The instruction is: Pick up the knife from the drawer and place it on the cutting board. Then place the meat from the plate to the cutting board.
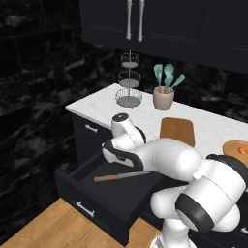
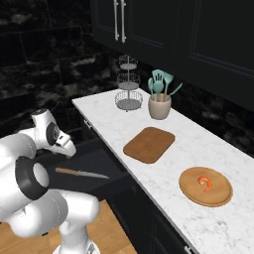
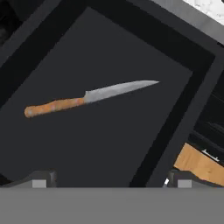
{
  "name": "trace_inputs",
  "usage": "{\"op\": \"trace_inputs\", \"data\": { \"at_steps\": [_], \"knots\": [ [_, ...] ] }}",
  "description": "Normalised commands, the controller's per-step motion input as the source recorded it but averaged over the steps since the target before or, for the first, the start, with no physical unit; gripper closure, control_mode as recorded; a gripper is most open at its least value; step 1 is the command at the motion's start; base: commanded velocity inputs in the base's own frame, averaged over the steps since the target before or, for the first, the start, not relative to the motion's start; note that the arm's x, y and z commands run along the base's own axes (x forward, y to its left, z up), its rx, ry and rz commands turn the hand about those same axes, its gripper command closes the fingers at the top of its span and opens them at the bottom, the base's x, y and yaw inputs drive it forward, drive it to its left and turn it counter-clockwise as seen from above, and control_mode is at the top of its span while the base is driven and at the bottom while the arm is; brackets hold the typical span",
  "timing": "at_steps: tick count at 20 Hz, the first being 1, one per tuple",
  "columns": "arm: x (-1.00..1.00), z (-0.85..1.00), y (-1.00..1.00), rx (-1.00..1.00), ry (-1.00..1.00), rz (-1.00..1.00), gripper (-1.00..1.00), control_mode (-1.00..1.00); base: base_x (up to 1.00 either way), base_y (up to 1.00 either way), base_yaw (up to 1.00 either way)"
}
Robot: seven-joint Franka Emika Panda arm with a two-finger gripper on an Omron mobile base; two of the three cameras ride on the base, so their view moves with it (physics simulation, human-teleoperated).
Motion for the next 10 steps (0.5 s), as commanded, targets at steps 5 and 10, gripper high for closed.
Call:
{"op": "trace_inputs", "data": {
  "at_steps": [5, 10],
  "knots": [
    [-0.04, -0.44, -0.52, -0.04, 0.04, 0.56, -1.00, -1.00, 0.00, 0.00, 0.00],
    [-0.10, -0.36, 0.01, -0.11, 0.02, 0.75, -1.00, -1.00, 0.00, 0.00, 0.00]
  ]
}}
